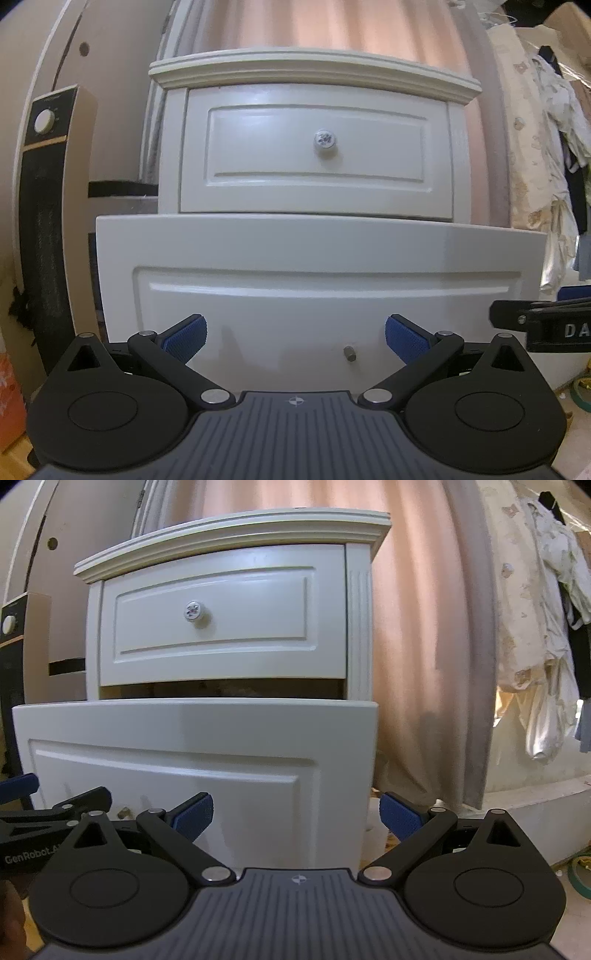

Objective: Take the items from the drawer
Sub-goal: 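Open the left gripper and release the drawer knob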

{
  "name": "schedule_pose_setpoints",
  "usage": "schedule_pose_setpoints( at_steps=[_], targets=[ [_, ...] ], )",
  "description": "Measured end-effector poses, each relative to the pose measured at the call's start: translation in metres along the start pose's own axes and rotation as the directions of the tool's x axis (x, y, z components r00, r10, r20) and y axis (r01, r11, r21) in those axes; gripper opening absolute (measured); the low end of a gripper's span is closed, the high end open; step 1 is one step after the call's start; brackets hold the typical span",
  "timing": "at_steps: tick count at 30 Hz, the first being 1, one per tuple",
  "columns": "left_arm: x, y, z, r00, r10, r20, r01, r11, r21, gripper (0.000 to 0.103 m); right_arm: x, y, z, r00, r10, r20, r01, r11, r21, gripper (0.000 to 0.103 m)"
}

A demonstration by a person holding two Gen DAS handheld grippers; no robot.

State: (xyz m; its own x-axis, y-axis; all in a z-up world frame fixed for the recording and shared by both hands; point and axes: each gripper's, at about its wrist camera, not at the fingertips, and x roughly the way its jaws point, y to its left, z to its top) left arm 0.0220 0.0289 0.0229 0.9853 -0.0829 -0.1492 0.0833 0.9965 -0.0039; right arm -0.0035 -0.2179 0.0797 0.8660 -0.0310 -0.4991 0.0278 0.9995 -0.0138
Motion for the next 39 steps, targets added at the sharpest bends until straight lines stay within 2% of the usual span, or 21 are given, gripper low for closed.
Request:
schedule_pose_setpoints(
  at_steps=[3,9,12,18,22,30,35,39],
  targets=[
    [-0.009,0.003,0.006,1.0,-0.013,0.01,0.013,1.0,0.023,0.103,0.002,0.001,0.0,1.0,0.007,-0.008,-0.007,1.0,-0.008,0.103],
    [-0.012,0.01,0.012,1.0,-0.022,-0.004,0.022,1.0,-0.013,0.103,0.01,0.004,0.002,0.997,0.059,-0.045,-0.059,0.998,0.004,0.103],
    [-0.028,0.015,0.007,1.0,-0.014,-0.003,0.014,1.0,-0.013,0.103,0.013,0.009,0.002,0.996,0.073,-0.059,-0.073,0.997,0.002,0.103],
    [-0.03,0.024,0.003,0.999,-0.028,-0.028,0.027,0.999,-0.025,0.103,0.016,0.014,0.005,0.995,0.087,-0.056,-0.087,0.996,-0.009,0.103],
    [-0.031,0.01,-0.014,0.999,-0.028,-0.028,0.027,1.0,-0.006,0.103,0.014,0.012,0.013,0.992,0.112,-0.049,-0.113,0.994,-0.012,0.103],
    [-0.013,-0.001,-0.021,0.997,-0.059,-0.047,0.057,0.997,-0.055,0.103,0.004,0.005,0.061,0.983,0.18,0.022,-0.179,0.983,-0.05,0.103],
    [-0.05,0.047,-0.019,0.998,-0.054,-0.032,0.053,0.998,-0.033,0.103,0.01,0.008,0.095,0.969,0.247,0.0,-0.246,0.966,-0.074,0.103],
    [-0.054,0.063,-0.021,0.997,-0.066,-0.041,0.064,0.997,-0.03,0.103,0.017,0.018,0.112,0.971,0.24,0.008,-0.236,0.96,-0.15,0.103]
  ],
)
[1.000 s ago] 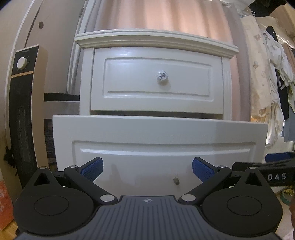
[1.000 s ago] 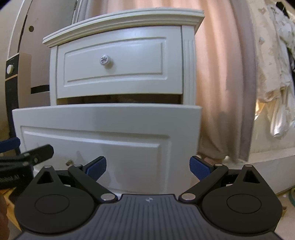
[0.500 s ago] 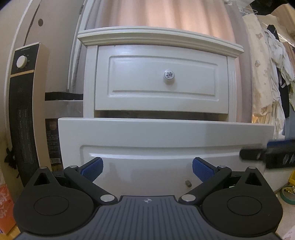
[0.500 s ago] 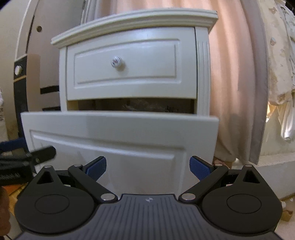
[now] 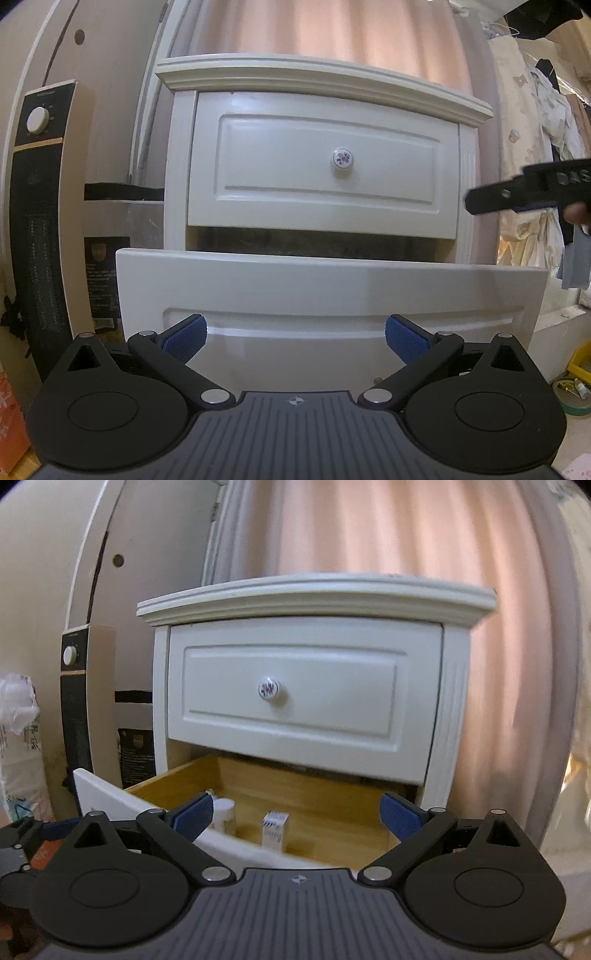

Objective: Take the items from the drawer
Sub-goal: 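Open the left gripper and release the drawer knob, then reach the right tool into the drawer toward the white-and-blue box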

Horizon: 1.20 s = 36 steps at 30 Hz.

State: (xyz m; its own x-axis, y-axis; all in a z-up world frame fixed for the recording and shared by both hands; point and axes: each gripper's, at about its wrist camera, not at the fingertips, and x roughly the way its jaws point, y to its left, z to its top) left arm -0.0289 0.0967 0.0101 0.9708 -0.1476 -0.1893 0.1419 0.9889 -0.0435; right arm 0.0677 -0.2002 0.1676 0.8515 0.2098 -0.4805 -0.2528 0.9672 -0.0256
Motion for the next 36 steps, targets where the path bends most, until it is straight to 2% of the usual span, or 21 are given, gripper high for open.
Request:
schedule_pose_setpoints(
  at_steps=[2,4,5,8,11,14,17,21,23,27,29,32,36],
  targets=[
    [-0.01,0.009,0.002,1.0,-0.001,-0.002,0.001,1.0,-0.001,0.103,0.01,0.001,0.005,1.0,0.012,-0.004,-0.012,0.999,-0.034,0.103],
    [0.002,-0.02,-0.003,1.0,0.001,0.0,-0.001,1.0,-0.001,0.103,0.02,0.001,0.008,0.999,0.024,-0.021,-0.025,0.998,-0.054,0.103],
    [0.027,-0.04,0.003,1.0,0.005,0.005,-0.005,1.0,0.005,0.103,0.025,-0.001,0.009,0.999,0.034,-0.037,-0.035,0.998,-0.054,0.103],
    [0.043,-0.06,0.017,0.999,0.018,0.037,-0.02,0.999,0.03,0.103,0.035,-0.01,0.015,0.994,0.084,-0.064,-0.088,0.995,-0.056,0.103],
    [0.055,-0.074,0.035,0.995,0.048,0.083,-0.051,0.998,0.034,0.103,0.033,-0.019,0.016,0.993,0.118,0.008,-0.117,0.989,-0.094,0.103],
    [0.057,-0.069,0.045,0.997,0.028,0.073,-0.029,1.0,0.012,0.103,0.039,-0.02,0.023,0.996,0.084,-0.005,-0.083,0.979,-0.188,0.103],
    [0.068,-0.071,0.054,0.999,0.017,0.048,-0.017,1.0,0.001,0.103,0.046,-0.023,0.031,0.995,0.087,-0.039,-0.094,0.97,-0.223,0.103],
    [0.079,-0.075,0.062,0.997,0.054,0.053,-0.056,0.998,0.021,0.103,0.057,-0.026,0.039,0.995,0.075,-0.067,-0.091,0.956,-0.279,0.103],
    [0.084,-0.075,0.065,0.997,0.051,0.052,-0.052,0.998,0.025,0.103,0.067,-0.028,0.043,0.992,0.076,-0.101,-0.104,0.946,-0.307,0.103],
    [0.096,-0.078,0.068,0.998,0.052,0.045,-0.055,0.996,0.067,0.103,0.089,-0.028,0.046,0.961,0.151,-0.23,-0.225,0.914,-0.337,0.103],
    [0.102,-0.08,0.069,0.997,0.06,0.051,-0.064,0.994,0.085,0.103,0.101,-0.026,0.046,0.932,0.197,-0.306,-0.301,0.889,-0.345,0.103],
    [0.114,-0.078,0.071,0.999,0.038,0.024,-0.04,0.997,0.059,0.103,0.122,-0.022,0.043,0.875,0.25,-0.415,-0.406,0.845,-0.347,0.103],
    [0.126,-0.077,0.07,1.0,0.016,-0.007,-0.016,0.999,0.028,0.103,0.148,-0.016,0.038,0.839,0.249,-0.483,-0.463,0.794,-0.394,0.103]
  ],
)
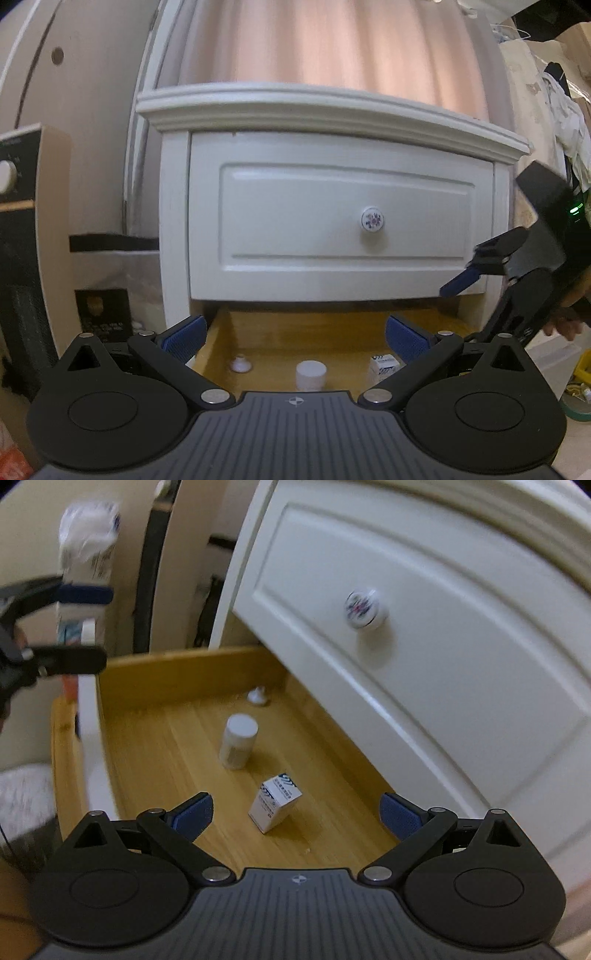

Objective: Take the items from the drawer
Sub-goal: 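Reach the right tool into the drawer toward the white-and-blue box, then close the right gripper on the white-and-blue medicine box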

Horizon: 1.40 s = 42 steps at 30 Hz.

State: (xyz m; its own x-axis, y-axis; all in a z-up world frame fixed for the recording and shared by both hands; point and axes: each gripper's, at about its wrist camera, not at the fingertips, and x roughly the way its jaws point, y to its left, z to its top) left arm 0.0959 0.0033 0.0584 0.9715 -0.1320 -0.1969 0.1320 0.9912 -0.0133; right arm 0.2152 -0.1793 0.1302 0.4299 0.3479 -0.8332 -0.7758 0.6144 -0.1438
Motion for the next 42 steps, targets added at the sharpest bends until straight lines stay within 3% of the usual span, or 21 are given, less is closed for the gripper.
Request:
schedule_pose_setpoints(
  at_steps=[4,8,10,16,20,23,37,42],
  targets=[
    [0.008,-0.005,-0.006,1.0,-0.001,-0.001,0.001,1.0,0.003,0.103,0.03,-0.006,0.005,0.996,0.013,-0.094,-0.016,0.999,-0.034,0.103],
    [0.013,-0.005,-0.01,1.0,-0.008,0.001,0.008,1.0,-0.022,0.103,0.056,-0.01,0.007,0.98,0.085,-0.179,-0.095,0.994,-0.048,0.102],
    [0.017,-0.005,-0.013,1.0,-0.005,-0.004,0.005,1.0,-0.024,0.103,0.064,-0.009,0.007,0.97,0.137,-0.203,-0.153,0.986,-0.065,0.099],
    [0.022,-0.006,-0.018,1.0,0.023,0.005,-0.023,1.0,0.001,0.103,0.08,0.005,0.004,0.953,0.182,-0.242,-0.222,0.964,-0.148,0.097],
    [0.023,-0.002,-0.017,1.0,0.018,0.006,-0.018,1.0,-0.009,0.103,0.091,0.004,0.006,0.957,0.155,-0.244,-0.192,0.972,-0.136,0.089],
    [0.026,-0.001,-0.018,0.999,0.032,0.008,-0.032,1.0,0.0,0.103,0.096,0.001,0.009,0.961,0.14,-0.239,-0.171,0.978,-0.117,0.077],
    [0.024,-0.003,-0.019,0.998,0.053,0.027,-0.053,0.998,0.023,0.103,0.114,0.001,0.011,0.959,0.134,-0.251,-0.177,0.972,-0.156,0.071],
    [0.025,0.001,-0.022,0.998,0.055,0.02,-0.055,0.998,0.002,0.103,0.123,0.006,0.012,0.96,0.1,-0.26,-0.151,0.972,-0.182,0.052]
  ],
)
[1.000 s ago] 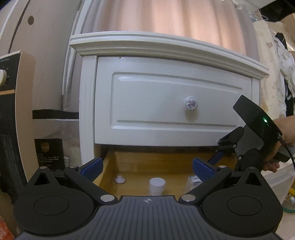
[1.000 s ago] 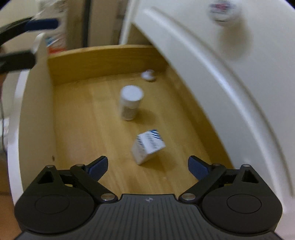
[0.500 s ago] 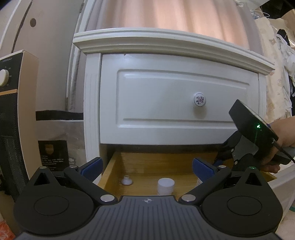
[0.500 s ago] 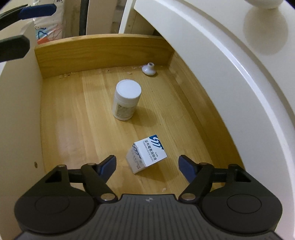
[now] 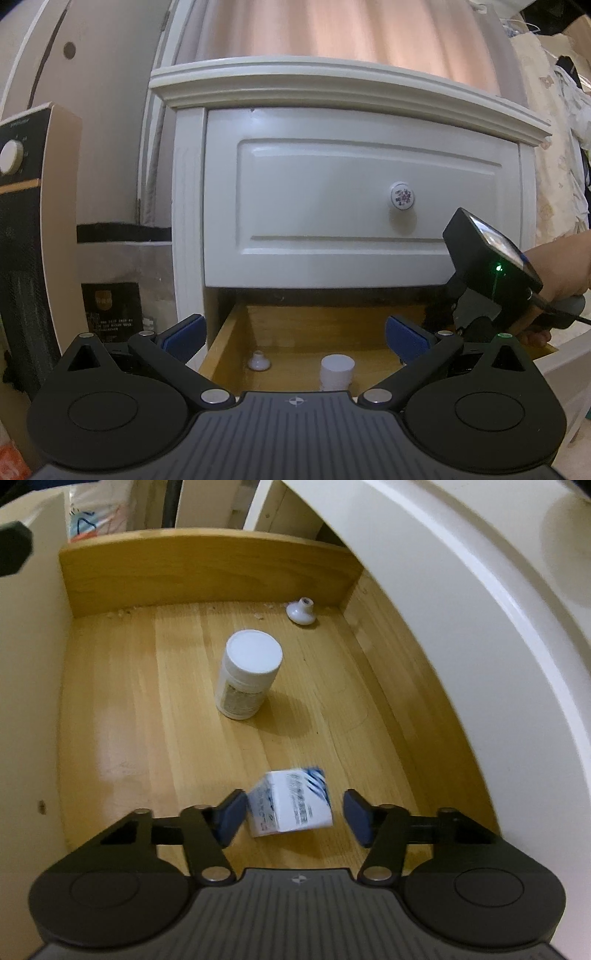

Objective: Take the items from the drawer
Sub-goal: 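Close the right gripper on the white-and-blue medicine box, then lift the box out of the drawer with the right gripper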

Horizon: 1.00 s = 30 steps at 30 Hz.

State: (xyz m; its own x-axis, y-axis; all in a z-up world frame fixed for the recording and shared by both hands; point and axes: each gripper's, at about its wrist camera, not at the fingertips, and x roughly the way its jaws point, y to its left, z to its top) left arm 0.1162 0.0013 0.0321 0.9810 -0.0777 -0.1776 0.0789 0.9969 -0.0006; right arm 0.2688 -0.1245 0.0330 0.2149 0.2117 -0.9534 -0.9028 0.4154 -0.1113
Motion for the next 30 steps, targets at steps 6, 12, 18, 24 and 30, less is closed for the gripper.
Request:
schedule_pose_setpoints(
  at_steps=[6,12,18,24,30],
  targets=[
    [0.0009,0.005,-0.0014,1.0,0.002,-0.01,-0.002,1.0,-0.011,0.103,0.0053,0.0007,0.0017,1.0,0.016,-0.019,-0.016,1.0,0.008,0.045],
    [0.0024,0.0027,-0.003,1.0,-0.005,-0.013,0.005,1.0,-0.009,0.103,0.0056,0.0003,0.0024,0.999,0.024,-0.025,-0.023,0.999,0.027,0.027],
    [0.0004,-0.0001,-0.0035,1.0,-0.012,-0.014,0.012,1.0,0.0,0.103,0.0054,0.0006,0.0029,0.999,-0.014,-0.034,0.015,0.999,0.037,0.027],
    [-0.0012,0.0001,-0.0025,1.0,-0.013,-0.014,0.013,1.0,-0.002,0.103,0.0035,0.0011,0.0026,0.999,0.0,-0.037,0.001,0.999,0.049,0.027],
    [-0.0022,0.003,-0.0015,1.0,-0.005,-0.009,0.005,1.0,-0.014,0.103,-0.0001,0.0031,0.0055,0.999,0.043,-0.034,-0.04,0.996,0.085,0.027]
  ],
)
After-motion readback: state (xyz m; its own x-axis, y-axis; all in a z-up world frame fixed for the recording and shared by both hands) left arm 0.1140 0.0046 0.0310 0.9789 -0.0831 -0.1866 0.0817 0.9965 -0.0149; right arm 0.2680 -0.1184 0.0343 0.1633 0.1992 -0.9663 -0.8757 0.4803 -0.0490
